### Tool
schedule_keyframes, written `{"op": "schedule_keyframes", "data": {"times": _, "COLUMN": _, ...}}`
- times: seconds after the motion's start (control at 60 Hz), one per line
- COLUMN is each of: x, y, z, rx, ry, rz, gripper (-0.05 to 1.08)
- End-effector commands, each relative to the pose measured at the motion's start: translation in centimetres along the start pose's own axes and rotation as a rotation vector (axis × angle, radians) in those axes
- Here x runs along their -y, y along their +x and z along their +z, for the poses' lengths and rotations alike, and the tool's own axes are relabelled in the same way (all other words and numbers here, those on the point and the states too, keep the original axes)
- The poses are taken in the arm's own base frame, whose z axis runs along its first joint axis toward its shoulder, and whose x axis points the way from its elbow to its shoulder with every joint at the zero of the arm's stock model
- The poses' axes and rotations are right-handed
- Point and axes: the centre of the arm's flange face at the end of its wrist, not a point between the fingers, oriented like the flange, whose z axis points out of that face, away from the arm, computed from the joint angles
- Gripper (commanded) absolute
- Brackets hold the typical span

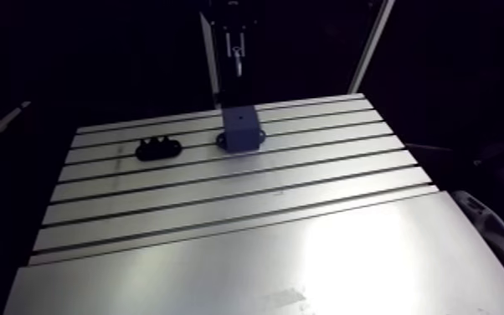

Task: Pick up the M10 bolt and insert it into the hole until fully seated.

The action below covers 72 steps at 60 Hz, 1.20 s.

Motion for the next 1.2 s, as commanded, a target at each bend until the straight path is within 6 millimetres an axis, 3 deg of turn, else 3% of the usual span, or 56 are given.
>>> {"op": "schedule_keyframes", "data": {"times": 0.017, "x": -0.3, "y": 1.1, "z": 2.0, "rx": 0.03, "ry": -0.003, "rz": 0.004, "gripper": 1.07}}
{"op": "schedule_keyframes", "data": {"times": 0.383, "x": 0.5, "y": 1.1, "z": 3.1, "rx": 0.032, "ry": 0.004, "rz": 0.004, "gripper": 1.07}}
{"op": "schedule_keyframes", "data": {"times": 1.2, "x": 0.3, "y": 1.9, "z": 6.8, "rx": 0.017, "ry": 0.006, "rz": 0.008, "gripper": 1.07}}
